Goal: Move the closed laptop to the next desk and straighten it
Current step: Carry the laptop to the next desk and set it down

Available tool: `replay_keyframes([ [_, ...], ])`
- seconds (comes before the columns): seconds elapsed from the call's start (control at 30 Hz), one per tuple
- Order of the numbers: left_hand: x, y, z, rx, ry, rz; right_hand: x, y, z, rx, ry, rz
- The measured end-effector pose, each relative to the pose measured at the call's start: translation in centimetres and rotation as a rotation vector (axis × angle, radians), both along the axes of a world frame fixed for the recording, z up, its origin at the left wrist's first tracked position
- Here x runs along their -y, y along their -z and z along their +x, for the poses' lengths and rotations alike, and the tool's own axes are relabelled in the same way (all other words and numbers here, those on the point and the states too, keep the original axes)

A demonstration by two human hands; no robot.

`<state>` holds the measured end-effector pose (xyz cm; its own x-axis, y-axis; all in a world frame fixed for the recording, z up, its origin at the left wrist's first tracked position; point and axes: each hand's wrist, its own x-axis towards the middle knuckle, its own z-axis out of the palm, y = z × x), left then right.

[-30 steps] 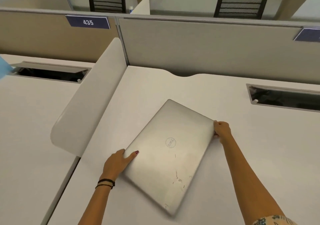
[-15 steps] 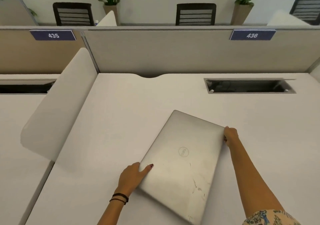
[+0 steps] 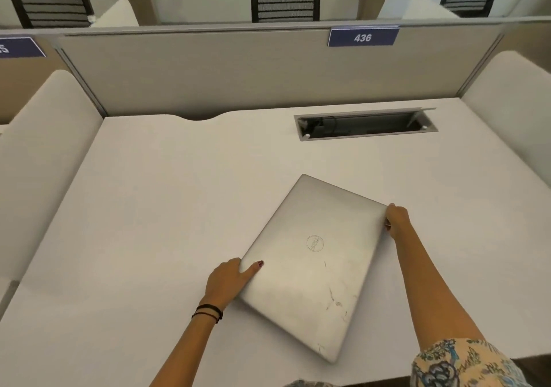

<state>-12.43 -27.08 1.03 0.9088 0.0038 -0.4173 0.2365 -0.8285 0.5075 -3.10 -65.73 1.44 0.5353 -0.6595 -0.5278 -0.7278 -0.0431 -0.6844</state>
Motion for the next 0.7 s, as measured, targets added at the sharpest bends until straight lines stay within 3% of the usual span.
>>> replay_keyframes([
  [0.3, 3.1, -0.2, -1.1, -0.01, -0.018, 0.093, 1.4, 0.0, 1.0, 0.036, -0.178, 0.045],
  [0.47, 4.0, -1.2, -1.2, -0.044, 0.153, 0.354, 1.5, -0.6, 1.6, 0.049, -0.437, -0.146],
  [0.7, 4.3, -1.7, -0.5, -0.116, 0.14, 0.374, 2.7, -0.8, 1.9, 0.059, -0.741, -0.332],
])
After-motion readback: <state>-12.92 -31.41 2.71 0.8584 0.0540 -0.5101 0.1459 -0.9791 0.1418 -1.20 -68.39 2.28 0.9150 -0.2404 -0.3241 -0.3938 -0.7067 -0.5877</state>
